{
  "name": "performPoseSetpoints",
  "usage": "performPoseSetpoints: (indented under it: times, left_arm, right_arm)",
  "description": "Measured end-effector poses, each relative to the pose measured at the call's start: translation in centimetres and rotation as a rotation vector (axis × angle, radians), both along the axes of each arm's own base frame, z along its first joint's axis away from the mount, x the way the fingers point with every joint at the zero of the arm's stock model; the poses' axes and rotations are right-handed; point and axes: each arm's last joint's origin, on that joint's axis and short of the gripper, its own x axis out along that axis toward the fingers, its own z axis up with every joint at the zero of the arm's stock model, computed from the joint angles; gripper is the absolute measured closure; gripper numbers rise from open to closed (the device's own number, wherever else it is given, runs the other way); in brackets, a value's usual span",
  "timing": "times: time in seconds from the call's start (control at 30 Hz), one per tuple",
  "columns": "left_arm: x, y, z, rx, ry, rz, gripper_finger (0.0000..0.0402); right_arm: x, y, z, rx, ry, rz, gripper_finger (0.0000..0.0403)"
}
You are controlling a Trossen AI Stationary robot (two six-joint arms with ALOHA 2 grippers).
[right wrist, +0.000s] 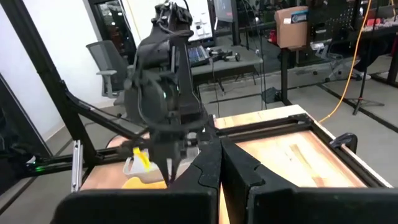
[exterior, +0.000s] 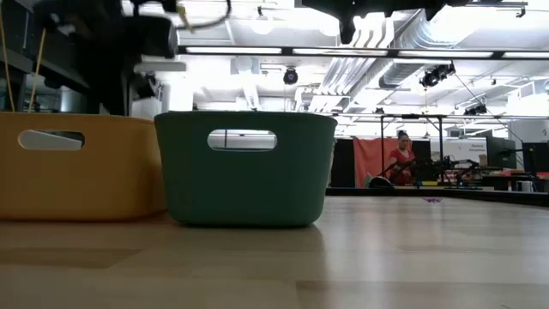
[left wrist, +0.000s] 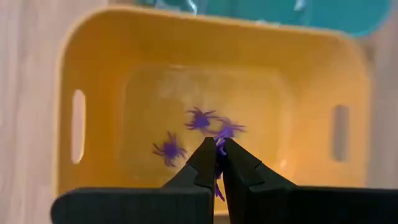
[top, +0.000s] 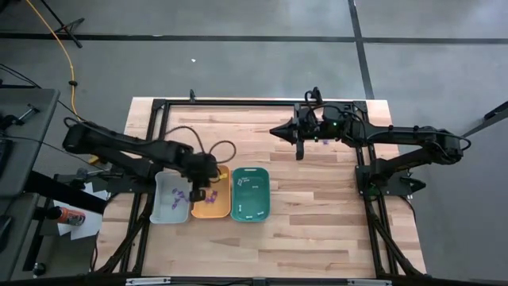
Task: Sort Halloween decoration
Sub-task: Put the purple spider toy into the yellow bin
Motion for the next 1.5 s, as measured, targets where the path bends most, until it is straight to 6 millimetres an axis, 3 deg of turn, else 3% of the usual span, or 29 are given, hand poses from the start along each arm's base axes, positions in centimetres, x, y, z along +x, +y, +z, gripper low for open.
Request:
performPoseSetpoints:
  times: [0.33, 0.6, 1.0, 1.5]
  left_arm:
    - [3.1, -0.1, -4.8, 0.127, 0.075, -0.122, 0.0401]
    - [3.8, -0.2, -7.0, 0.133, 0.157, -0.133, 0.0401]
    - [3.9, -0.2, -6.9, 0.132, 0.142, -0.132, 0.0381]
    - [3.0, -0.2, -4.1, 0.075, 0.07, -0.104, 0.0234]
  right_arm:
    - [0.0, 0.0, -0.5, 0.011, 0.049, 0.0, 0.0403]
    - [0.0, 0.0, -0.5, 0.012, 0.052, -0.001, 0.0403]
    - [-0.1, 0.0, -0.8, 0.026, 0.082, -0.002, 0.0403]
    - [-0.1, 0.0, -1.0, 0.031, 0.103, -0.002, 0.0403]
